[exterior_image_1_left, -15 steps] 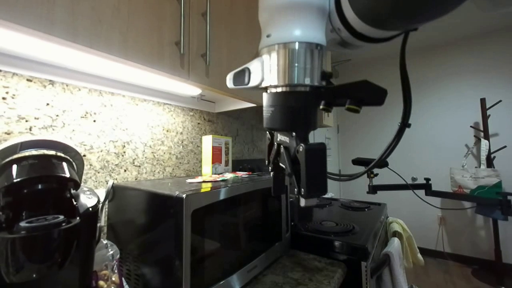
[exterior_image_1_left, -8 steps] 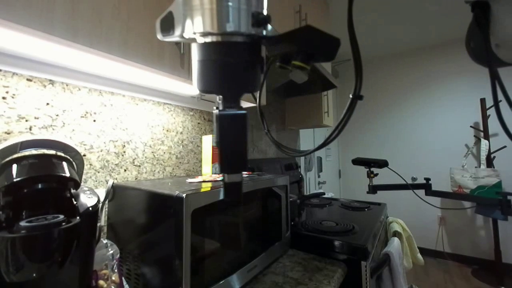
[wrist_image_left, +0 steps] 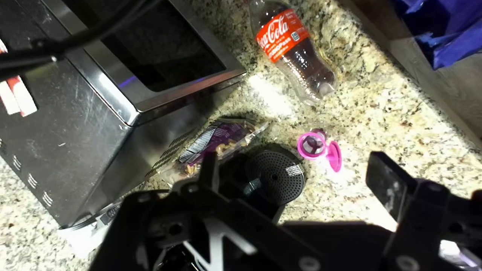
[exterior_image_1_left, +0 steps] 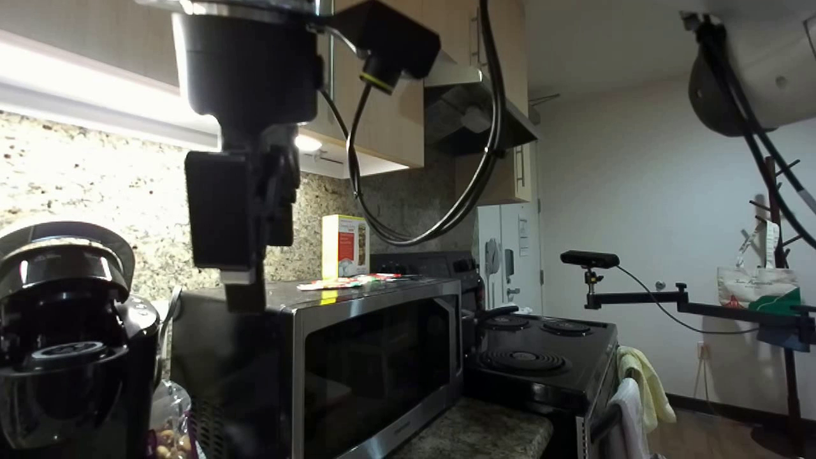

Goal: Close the microwave door then take the bottle from the top of the microwave and place it on the counter top then close the top of the coffee maker

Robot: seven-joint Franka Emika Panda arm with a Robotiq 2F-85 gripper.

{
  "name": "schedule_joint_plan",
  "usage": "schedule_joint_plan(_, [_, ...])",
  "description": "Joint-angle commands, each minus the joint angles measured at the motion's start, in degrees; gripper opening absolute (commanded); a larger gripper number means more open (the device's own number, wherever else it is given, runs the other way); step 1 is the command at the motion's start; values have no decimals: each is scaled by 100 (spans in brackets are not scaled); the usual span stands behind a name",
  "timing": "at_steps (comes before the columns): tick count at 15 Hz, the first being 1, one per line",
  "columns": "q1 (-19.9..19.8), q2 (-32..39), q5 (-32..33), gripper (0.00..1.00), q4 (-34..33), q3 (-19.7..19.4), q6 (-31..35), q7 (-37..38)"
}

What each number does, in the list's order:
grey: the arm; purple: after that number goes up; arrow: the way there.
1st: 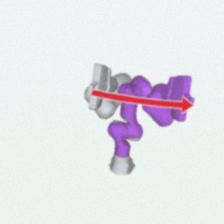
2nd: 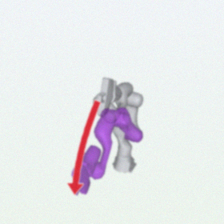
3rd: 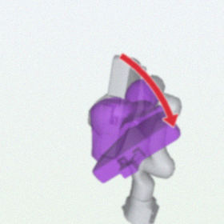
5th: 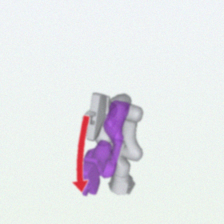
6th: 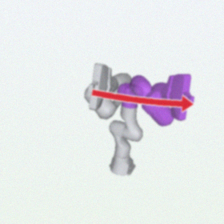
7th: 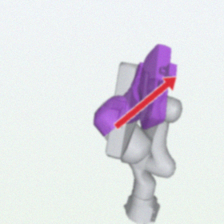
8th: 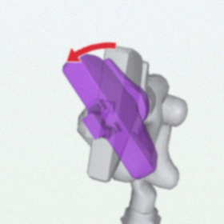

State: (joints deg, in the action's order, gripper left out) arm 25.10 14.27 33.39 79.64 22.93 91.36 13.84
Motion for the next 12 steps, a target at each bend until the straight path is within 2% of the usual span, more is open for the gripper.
schedule_joint_plan(1, [173, 8, -42, 100, -53, -206, -11, -29])
schedule_joint_plan(3, [173, 8, -42, 100, -58, -208, -12, -29])
schedule_joint_plan(5, [358, 262, 619, 100, -456, -327, -499, -578])
schedule_joint_plan(9, [550, 786, 1498, 100, -1309, -495, -986, -1908])
schedule_joint_plan(12, [739, 1449, 2128, 100, -2299, -524, -1049, -3057])
